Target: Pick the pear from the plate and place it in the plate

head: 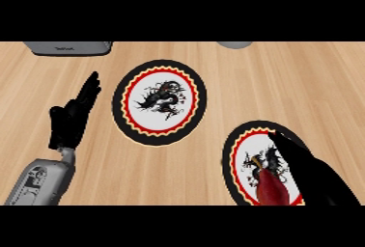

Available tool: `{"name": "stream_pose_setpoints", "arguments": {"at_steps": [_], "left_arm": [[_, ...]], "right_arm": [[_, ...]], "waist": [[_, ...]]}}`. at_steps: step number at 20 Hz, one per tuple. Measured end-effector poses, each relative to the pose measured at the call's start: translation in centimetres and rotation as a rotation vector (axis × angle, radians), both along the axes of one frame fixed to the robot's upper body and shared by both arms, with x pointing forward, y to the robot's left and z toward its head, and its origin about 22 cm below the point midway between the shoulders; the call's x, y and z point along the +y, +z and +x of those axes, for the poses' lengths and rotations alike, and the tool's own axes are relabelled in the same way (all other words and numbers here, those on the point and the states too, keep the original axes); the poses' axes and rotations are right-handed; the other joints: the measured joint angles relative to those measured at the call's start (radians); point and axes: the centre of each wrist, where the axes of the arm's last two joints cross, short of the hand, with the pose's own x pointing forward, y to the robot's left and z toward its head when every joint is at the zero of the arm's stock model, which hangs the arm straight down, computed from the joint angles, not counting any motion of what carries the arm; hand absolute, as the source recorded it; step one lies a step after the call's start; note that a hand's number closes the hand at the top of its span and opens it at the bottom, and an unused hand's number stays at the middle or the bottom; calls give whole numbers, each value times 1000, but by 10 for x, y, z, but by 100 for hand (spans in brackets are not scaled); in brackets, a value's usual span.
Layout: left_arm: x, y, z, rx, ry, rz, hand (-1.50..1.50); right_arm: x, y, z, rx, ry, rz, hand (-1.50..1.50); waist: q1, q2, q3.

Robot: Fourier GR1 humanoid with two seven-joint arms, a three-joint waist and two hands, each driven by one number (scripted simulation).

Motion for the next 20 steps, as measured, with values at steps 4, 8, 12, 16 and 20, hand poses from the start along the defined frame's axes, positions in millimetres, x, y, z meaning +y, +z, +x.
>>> {"name": "stream_pose_setpoints", "arguments": {"at_steps": [4, 8, 12, 16, 20], "left_arm": [[-1, -4, -2, -3, 2, 0, 0], [-2, 1, -4, -3, 1, 1, 0], [-1, 1, -3, -2, 8, -1, 0], [4, 1, 1, 1, 3, 3, 0], [5, -2, 2, 5, 2, -3, 0]], "right_arm": [[1, -13, 15, 43, -2, -26, -150], [8, -35, 20, 89, 7, -50, -150], [4, -49, 25, 122, -6, -66, -150], [-7, -60, 23, 150, -24, -85, -150], [-9, -68, 27, 152, -14, -91, 150]], "waist": [[2, 0, 0], [2, 0, 0], [-1, -1, 1], [-3, -1, 0], [-3, -1, 0]]}}
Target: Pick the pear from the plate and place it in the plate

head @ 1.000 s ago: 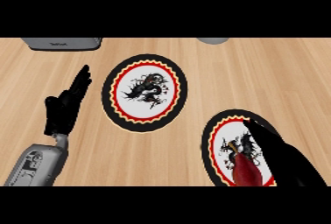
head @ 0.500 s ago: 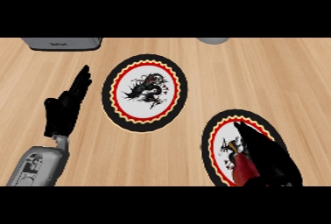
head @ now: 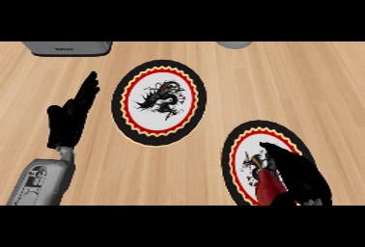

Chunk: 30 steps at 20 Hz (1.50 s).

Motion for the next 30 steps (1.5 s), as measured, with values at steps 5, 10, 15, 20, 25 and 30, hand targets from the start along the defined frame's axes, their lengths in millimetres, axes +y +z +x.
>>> {"name": "stream_pose_setpoints", "arguments": {"at_steps": [5, 10, 15, 20, 25, 30], "left_arm": [[-4, 4, -2, 1, 0, 2, 0], [-1, 5, -1, -4, 1, 3, 0], [2, -4, -1, -3, 13, 8, 0], [4, -2, -4, 0, 10, 5, 0], [5, 0, -7, 0, 12, 2, 0], [1, 2, -2, -6, 8, 0, 0]], "right_arm": [[-2, -7, 0, -66, 9, -13, 150], [-5, -12, 2, -111, 18, -19, 150], [18, -14, -11, -148, -164, -78, 150], [49, -10, -31, -238, -324, -121, 150], [68, 18, -40, -493, -331, -163, 150], [95, 50, -42, -754, -286, -139, 150]], "waist": [[0, -2, -1], [0, -2, -2], [-5, -4, -3], [-8, -5, -2], [-6, -7, -1], [-3, -4, -1]]}}
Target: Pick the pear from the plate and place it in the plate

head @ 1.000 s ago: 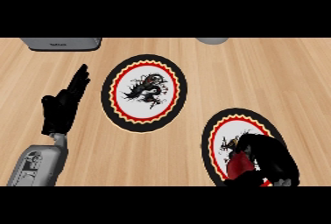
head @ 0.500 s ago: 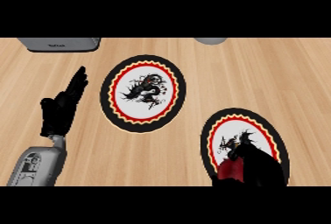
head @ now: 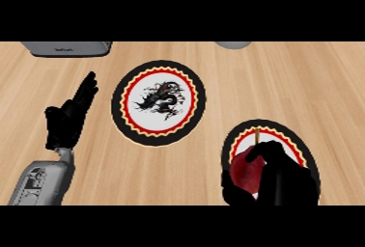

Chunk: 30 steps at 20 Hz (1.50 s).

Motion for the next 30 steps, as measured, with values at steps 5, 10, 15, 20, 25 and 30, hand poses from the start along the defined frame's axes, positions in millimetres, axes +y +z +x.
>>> {"name": "stream_pose_setpoints", "arguments": {"at_steps": [5, 10, 15, 20, 25, 30], "left_arm": [[-1, 1, -2, -1, -7, 8, 0], [-2, -1, -4, -5, -10, 5, 0], [-6, 5, 0, -10, -28, 7, 0], [-15, 6, 3, -8, -44, 0, 0], [-13, -1, 4, -5, -53, 4, 0], [-21, 7, 11, -20, -70, 2, 0]], "right_arm": [[24, 32, 8, -148, 106, 21, 150], [50, 46, 36, -158, 203, 69, 150], [72, 45, 76, -120, 243, 111, 150], [92, 41, 118, -79, 277, 145, 150], [106, 22, 156, 4, 252, 105, 150], [107, -1, 183, 104, 193, 82, -150]], "waist": [[9, 2, 0], [18, 5, 0], [32, 9, 1], [42, 12, 1], [53, 15, 0], [75, 20, 0]]}}
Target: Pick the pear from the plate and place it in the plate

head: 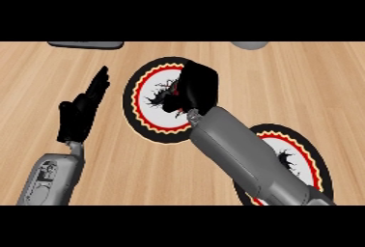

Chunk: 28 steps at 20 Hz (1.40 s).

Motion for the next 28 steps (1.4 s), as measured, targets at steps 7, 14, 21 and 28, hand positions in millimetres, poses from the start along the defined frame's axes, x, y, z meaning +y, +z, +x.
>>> {"name": "stream_pose_setpoints", "arguments": {"at_steps": [7, 14, 21, 28], "left_arm": [[-13, 4, 4, -13, -35, 1, 0], [-16, 2, 5, -4, -37, -4, 0], [-1, 1, 4, 4, -1, -1, 0], [17, -13, -9, 26, 65, 4, 0]], "right_arm": [[-11, -31, 14, 78, -77, 141, -150], [-13, -34, 19, -21, -65, 343, -150], [-14, -28, 16, -223, -122, 561, -150], [-30, -37, -1, -323, -194, 670, -150]], "waist": [[32, 9, 1], [30, 8, 2], [-6, -4, 1], [-71, -22, 1]]}}
